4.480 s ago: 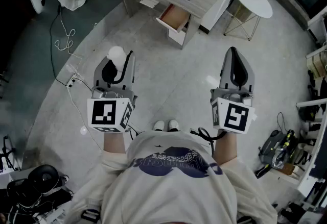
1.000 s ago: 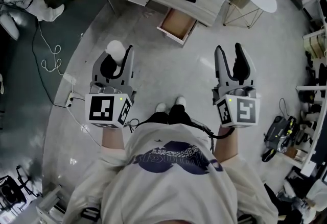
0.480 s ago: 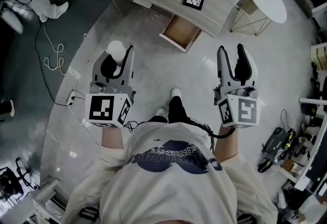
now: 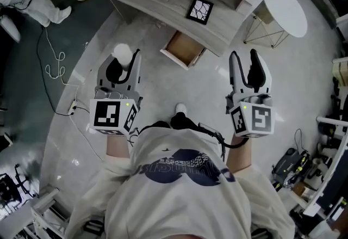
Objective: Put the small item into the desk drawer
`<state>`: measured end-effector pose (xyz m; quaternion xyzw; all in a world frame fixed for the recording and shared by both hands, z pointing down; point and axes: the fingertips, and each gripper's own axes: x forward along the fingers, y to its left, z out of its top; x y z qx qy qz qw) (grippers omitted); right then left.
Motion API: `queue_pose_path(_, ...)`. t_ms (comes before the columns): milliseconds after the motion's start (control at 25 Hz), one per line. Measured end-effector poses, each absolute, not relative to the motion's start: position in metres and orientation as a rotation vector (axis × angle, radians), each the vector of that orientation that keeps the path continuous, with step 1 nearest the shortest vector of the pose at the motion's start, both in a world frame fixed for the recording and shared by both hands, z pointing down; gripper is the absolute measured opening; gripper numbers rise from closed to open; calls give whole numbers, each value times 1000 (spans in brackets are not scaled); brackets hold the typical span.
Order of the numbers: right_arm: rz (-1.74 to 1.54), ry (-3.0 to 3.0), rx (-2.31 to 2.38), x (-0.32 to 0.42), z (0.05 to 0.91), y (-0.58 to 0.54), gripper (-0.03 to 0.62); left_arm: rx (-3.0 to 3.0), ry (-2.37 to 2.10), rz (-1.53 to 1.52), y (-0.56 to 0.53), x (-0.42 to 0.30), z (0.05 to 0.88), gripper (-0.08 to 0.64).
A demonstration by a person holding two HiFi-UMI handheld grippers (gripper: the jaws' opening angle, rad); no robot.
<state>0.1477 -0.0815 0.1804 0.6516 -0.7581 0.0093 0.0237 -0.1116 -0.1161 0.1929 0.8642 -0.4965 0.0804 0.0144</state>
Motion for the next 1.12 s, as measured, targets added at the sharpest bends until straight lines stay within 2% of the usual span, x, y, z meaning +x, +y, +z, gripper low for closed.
queue_pose_path(440, 93, -2328, 2015, 151, 198, -125, 206, 2688, -1487, 323, -159, -99, 212, 124)
queue_pose_path(1120, 219, -2076, 2105, 113, 285, -181, 209, 2869, -1069, 551, -247, -100, 286, 124)
